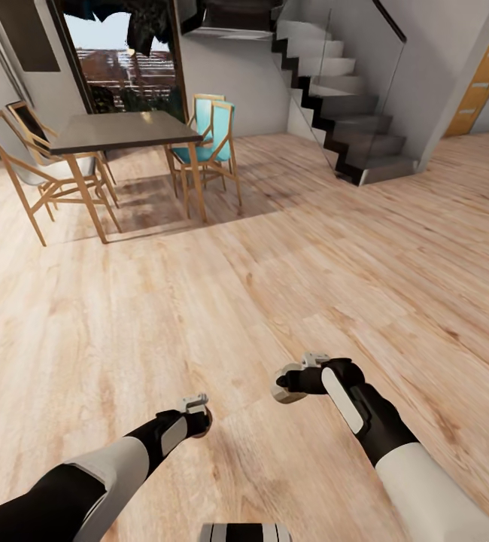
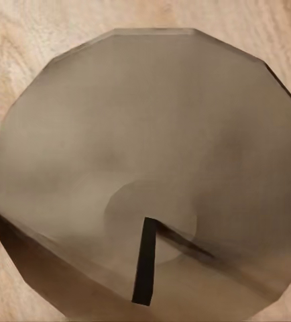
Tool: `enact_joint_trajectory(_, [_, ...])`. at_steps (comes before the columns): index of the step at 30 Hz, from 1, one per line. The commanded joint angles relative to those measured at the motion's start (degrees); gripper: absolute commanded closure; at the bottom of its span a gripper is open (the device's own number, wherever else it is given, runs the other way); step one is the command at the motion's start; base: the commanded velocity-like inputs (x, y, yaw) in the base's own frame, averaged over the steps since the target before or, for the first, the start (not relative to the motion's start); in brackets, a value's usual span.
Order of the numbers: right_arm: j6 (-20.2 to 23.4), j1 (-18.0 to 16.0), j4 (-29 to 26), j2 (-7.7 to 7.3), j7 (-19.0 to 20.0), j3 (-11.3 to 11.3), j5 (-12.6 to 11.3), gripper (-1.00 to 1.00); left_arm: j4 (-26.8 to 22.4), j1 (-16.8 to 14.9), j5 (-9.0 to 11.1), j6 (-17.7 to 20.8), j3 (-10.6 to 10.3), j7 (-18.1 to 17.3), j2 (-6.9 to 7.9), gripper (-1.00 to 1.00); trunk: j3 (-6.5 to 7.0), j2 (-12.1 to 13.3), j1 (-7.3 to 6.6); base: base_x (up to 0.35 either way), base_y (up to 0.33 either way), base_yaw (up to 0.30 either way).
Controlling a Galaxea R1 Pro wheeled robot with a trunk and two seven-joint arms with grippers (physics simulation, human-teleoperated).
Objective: Place each of the two pumpkins and all three candles from the living room inside a cabinet in the living room (use any cabinet), then make sure every cabinet is closed, and position the cauldron so it is next to a table in the living room.
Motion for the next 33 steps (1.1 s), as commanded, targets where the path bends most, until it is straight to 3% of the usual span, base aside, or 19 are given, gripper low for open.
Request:
enact_joint_trajectory(1, [0.01,0.12,0.73,-0.38,-0.58,0.17,-0.62,1.00,-0.12,0.00,1.54,0.31,-0.40,0.30,0.32,1.00,0.18,0.00,-0.03,0.000,0.000,0.005])
enact_joint_trajectory(8, [-0.98,0.61,5.12,-1.33,-0.52,0.36,-0.60,1.00,-0.16,0.00,3.82,0.17,-0.40,0.29,2.27,1.00,1.74,0.09,-0.21,0.000,0.000,0.001])
enact_joint_trajectory(14, [-5.73,0.68,9.70,-1.45,-0.39,0.35,-0.60,1.00,-0.12,0.00,6.58,0.15,-0.41,0.23,2.78,1.00,3.07,0.17,-0.37,0.000,0.000,0.000])
enact_joint_trajectory(33, [-7.00,0.68,11.43,-1.37,-0.20,0.63,-0.72,1.00,-0.18,0.00,7.03,0.06,-0.40,0.28,2.83,1.00,6.41,0.43,-0.86,0.000,0.000,0.000])
